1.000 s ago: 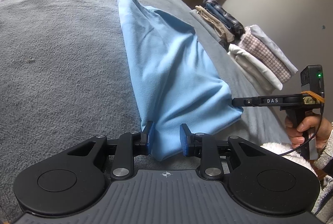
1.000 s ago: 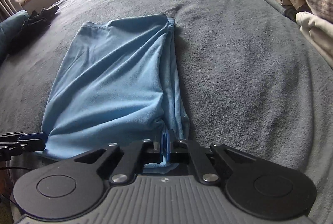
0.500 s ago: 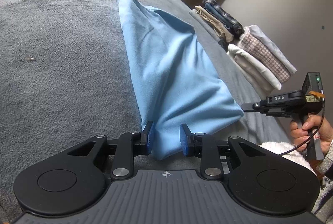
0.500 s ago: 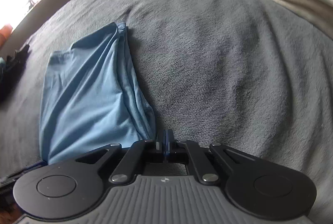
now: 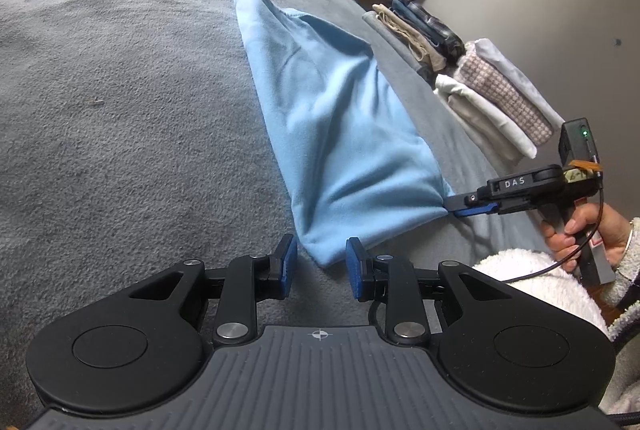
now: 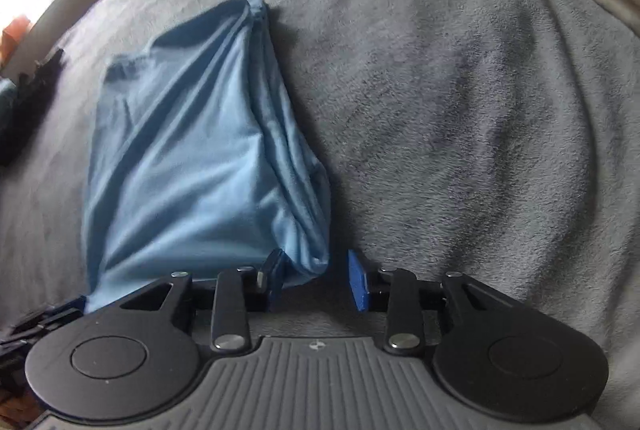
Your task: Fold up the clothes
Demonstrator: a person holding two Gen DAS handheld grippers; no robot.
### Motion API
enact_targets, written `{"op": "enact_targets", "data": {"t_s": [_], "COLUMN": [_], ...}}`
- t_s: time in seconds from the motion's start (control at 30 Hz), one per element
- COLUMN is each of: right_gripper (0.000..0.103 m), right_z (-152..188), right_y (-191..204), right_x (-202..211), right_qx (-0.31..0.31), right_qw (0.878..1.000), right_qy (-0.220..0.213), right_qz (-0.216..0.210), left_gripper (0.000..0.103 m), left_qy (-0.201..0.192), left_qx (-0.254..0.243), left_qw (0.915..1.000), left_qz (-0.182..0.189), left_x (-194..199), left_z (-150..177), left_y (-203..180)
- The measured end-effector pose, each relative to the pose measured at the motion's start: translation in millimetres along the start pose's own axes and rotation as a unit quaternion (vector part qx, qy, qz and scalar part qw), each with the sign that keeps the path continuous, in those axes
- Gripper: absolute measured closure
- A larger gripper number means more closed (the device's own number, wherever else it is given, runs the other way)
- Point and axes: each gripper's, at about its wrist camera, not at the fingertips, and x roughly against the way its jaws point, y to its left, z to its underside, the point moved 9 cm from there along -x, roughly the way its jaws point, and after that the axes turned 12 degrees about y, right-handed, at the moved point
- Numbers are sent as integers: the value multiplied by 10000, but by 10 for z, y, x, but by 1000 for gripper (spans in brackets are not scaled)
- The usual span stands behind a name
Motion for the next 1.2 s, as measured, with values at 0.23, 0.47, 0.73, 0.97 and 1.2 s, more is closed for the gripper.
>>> {"op": "enact_targets", "data": {"t_s": [0.23,0.47,0.73,0.97,1.2], "right_gripper": [67,79,89,89,88], "right_z": [11,-58,216,192,-16], "right_y": [41,710,1356,1360,1962], "right_x": [310,424,-336,-49,-233], "right_qx": [137,1177,2716,2790,2724], "right_qw": [9973,9890,9596,9533,9621], "right_qy": [-506,-891,230,366,-56], "right_qz": [511,112,699,1097,136], "left_gripper": [77,77,77,77,77], "left_qy": [12,143,200,197,187], "left_qx": [310,206,64,99,211], "left_qw": [9995,9995,9995,9997,9996], "left_qz": [24,-202,-224,-68,20], "left_x": [6,-99,-85,-62,-13], "left_z": [-47,-101,-61,-28,17], "left_y": [88,57,63,67,99]}}
